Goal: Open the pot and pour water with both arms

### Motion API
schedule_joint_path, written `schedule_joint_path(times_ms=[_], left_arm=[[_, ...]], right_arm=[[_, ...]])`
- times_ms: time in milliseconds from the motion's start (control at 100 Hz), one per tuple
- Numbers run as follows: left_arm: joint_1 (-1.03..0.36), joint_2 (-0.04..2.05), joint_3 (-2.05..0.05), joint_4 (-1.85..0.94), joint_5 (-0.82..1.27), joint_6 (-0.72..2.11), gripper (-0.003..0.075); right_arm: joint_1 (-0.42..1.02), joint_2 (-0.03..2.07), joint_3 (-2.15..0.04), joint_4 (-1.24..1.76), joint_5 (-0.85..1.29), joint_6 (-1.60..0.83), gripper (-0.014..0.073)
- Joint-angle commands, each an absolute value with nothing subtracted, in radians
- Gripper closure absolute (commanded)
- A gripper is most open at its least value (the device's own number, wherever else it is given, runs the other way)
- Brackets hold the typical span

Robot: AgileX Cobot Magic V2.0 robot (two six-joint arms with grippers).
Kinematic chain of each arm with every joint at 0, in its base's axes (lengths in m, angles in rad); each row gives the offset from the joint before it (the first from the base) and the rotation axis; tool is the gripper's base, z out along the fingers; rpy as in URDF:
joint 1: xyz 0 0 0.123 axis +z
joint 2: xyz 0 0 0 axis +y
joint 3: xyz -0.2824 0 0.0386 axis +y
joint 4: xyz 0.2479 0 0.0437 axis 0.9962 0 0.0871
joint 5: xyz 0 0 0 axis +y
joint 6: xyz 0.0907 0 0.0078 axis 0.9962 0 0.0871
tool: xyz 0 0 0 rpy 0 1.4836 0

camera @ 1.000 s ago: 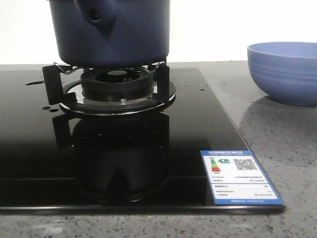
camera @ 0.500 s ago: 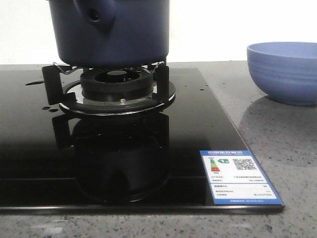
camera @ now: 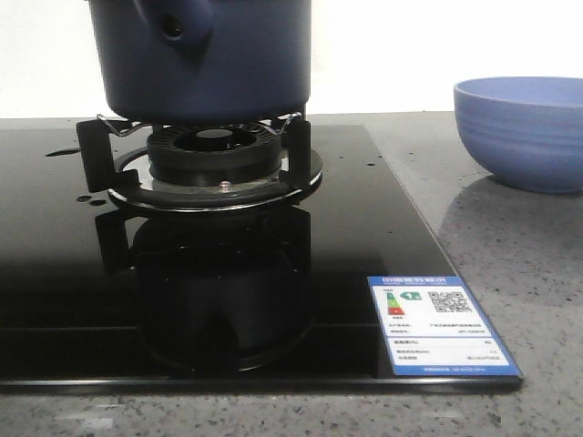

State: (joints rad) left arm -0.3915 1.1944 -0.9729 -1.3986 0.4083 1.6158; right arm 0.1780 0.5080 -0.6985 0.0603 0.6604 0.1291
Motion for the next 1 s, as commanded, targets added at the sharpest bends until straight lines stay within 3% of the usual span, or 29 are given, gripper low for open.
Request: schedule_joint_path(times_ms=[0, 250, 990], left_arm=[[-0.366, 1.211, -1.03, -1.558, 0.461, 1.73, 0.019], [-0.288, 1.317, -1.112, -1.685, 0.602, 1.805, 0.0192], [-0.287, 1.444, -1.138, -1.769, 0.59, 1.935, 0.0181]], right_arm=[[0.179, 0.521, -0.732, 0.048, 0.575, 0.12, 0.0214], [0.179, 0.521, -0.732, 0.048, 0.573, 0.12, 0.0214], [0.179, 0.521, -0.732, 0.048, 0.571, 0.12, 0.0214]])
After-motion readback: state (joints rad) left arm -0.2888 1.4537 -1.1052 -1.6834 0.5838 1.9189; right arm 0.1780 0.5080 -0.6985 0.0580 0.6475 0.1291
